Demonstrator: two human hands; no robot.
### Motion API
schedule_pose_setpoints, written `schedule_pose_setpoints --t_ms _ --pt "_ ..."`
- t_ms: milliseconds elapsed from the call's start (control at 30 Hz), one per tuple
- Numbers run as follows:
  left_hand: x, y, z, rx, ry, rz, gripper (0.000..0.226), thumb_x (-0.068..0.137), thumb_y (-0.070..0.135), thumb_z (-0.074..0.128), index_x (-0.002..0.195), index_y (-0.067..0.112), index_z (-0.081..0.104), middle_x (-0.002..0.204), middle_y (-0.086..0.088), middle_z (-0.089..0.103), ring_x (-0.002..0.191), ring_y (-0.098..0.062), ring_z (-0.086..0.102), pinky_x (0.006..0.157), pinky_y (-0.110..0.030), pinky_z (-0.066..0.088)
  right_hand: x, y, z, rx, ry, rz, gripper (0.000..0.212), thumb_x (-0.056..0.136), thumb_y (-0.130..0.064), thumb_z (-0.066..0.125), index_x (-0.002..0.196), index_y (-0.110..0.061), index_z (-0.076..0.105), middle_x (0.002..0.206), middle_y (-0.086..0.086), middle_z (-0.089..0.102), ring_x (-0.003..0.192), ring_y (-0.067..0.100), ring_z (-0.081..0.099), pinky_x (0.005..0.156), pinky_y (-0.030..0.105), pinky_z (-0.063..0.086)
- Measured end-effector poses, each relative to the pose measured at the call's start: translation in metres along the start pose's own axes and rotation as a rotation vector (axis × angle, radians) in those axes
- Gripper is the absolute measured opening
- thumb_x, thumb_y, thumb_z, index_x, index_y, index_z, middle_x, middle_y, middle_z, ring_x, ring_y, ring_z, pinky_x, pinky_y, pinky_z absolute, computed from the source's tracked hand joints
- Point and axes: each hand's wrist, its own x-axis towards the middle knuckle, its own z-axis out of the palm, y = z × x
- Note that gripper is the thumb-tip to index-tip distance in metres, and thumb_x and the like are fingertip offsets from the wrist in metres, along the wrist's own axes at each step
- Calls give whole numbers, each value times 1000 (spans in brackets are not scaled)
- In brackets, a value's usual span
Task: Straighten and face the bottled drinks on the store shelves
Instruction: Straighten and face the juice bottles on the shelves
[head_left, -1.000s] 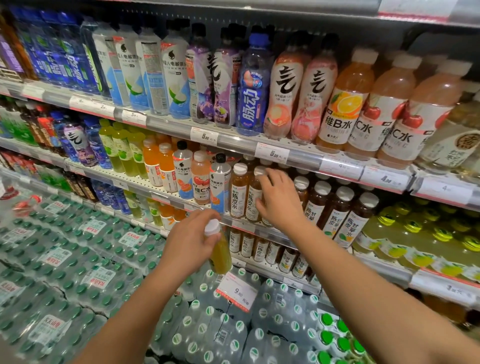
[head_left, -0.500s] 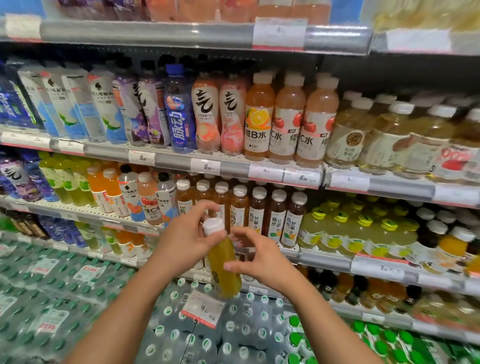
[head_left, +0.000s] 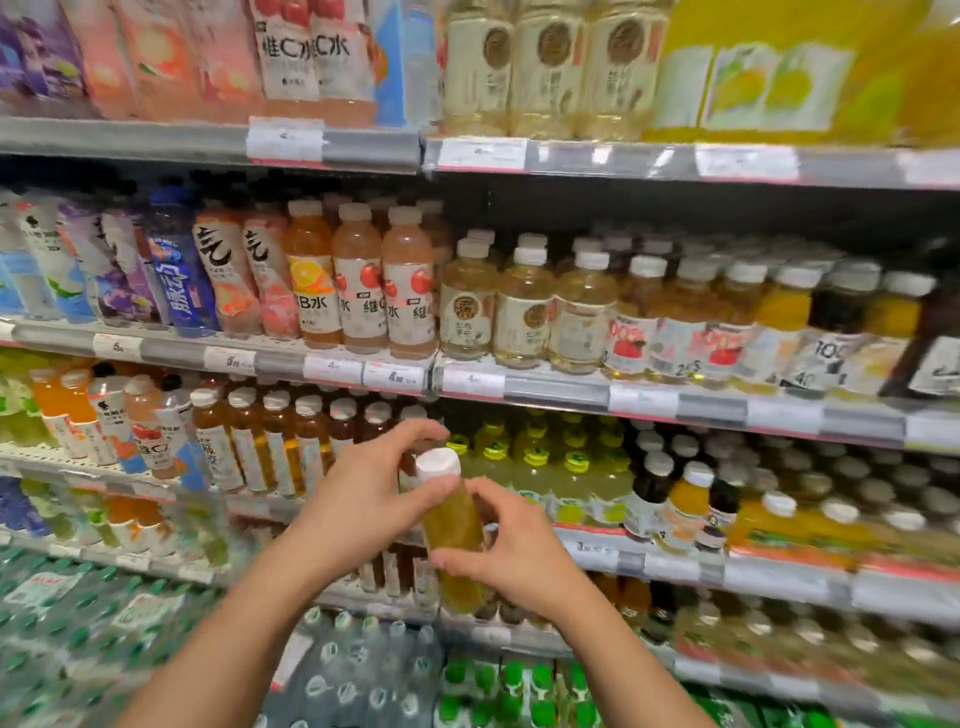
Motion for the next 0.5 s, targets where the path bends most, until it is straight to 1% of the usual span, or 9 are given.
schedule_pose_setpoints --t_ms 33,100,167,267,300,400,500 --pt "2 14 7 2 -4 11 44 89 55 65 130 43 55 118 27 63 111 8 58 95 -24 48 -8 7 -14 -14 17 14 49 72 -46 86 114 -38 61 101 -14 70 93 2 66 78 21 54" --pt "6 38 19 31 0 40 47 88 61 59 131 42 55 117 29 62 107 7 59 93 -25 49 -23 19 -40 -33 57 30 48 71 -48 85 111 -38 62 100 -16 70 92 -1 65 74 18 49" --pt "12 62 28 74 -3 79 44 90 55 62 132 40 56 116 30 60 107 7 57 92 -22 46 -35 28 -63 -36 89 48 46 70 -49 85 110 -38 62 100 -17 70 93 -1 65 76 17 48" --pt "30 91 38 152 -14 152 43 93 46 65 135 35 57 128 24 59 118 4 52 100 -22 42 -49 37 -94 -57 152 66 52 68 -53 84 113 -40 63 105 -19 71 98 0 65 87 29 55" --pt "39 98 42 170 -19 171 43 94 45 64 135 34 57 130 22 59 121 2 52 102 -22 41 -53 38 -103 -66 178 71 53 68 -53 84 114 -41 62 105 -20 70 99 -1 65 87 28 54" --pt "65 112 60 221 -49 225 41 96 41 61 136 32 57 133 16 61 124 -6 54 103 -29 43 -66 39 -130 -84 278 87 49 69 -50 85 112 -41 62 101 -24 70 95 -6 65 80 20 53" --pt "87 117 82 277 -84 255 44 98 34 56 141 28 53 140 9 58 130 -13 52 106 -32 42 -76 38 -154 -110 367 115 47 69 -52 84 109 -42 62 99 -23 71 92 -6 65 79 19 54"
